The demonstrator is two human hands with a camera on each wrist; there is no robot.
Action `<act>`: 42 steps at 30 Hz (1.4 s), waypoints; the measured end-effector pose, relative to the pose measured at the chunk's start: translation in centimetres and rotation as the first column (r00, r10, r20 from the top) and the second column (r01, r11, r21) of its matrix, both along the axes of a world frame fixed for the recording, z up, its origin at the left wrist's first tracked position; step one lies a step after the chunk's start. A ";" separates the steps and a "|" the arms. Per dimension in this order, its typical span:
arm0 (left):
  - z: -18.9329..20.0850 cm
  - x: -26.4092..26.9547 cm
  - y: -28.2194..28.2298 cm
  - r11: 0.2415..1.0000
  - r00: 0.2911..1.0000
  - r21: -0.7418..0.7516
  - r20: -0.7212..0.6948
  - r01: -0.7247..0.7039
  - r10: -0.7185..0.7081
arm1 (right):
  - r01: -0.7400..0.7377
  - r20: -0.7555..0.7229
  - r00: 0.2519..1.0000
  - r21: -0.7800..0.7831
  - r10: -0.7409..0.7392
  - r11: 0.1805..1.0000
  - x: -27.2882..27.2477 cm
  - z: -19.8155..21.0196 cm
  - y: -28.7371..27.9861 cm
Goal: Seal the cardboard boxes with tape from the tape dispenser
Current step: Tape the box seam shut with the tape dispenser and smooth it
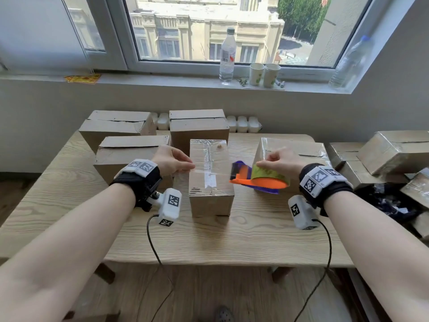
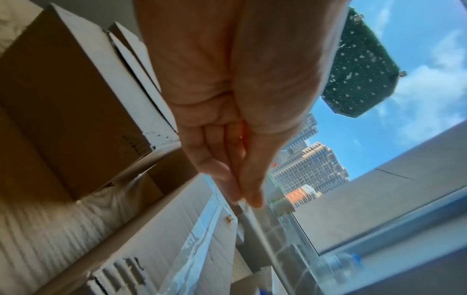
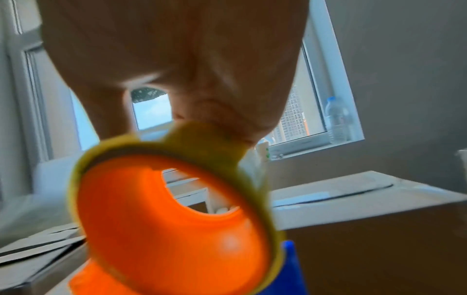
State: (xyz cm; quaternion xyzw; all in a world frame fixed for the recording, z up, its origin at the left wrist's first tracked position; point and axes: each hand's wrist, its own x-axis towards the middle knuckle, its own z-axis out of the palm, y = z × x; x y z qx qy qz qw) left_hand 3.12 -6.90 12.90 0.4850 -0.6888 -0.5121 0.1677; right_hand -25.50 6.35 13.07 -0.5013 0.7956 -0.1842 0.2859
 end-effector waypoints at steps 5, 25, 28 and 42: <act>-1.8 0.8 -0.3 0.997 0.999 0.069 0.026 -0.024 0.022 | 0.037 -0.012 0.999 0.051 -0.037 0.998 -1.4 -0.6 0.6; -8.9 1.7 0.5 0.910 0.972 0.340 0.105 -0.235 0.212 | -0.015 -0.157 0.985 0.330 0.070 0.944 1.6 -5.7 -2.8; -9.1 1.7 0.3 0.917 0.975 0.333 0.111 -0.219 0.193 | -0.003 -0.169 0.984 0.329 0.062 0.944 1.5 -6.2 -2.7; -9.1 0.3 -0.2 0.905 0.943 0.346 0.300 -0.247 0.143 | 0.033 -0.172 0.985 0.338 0.027 0.941 1.6 -7.5 -2.4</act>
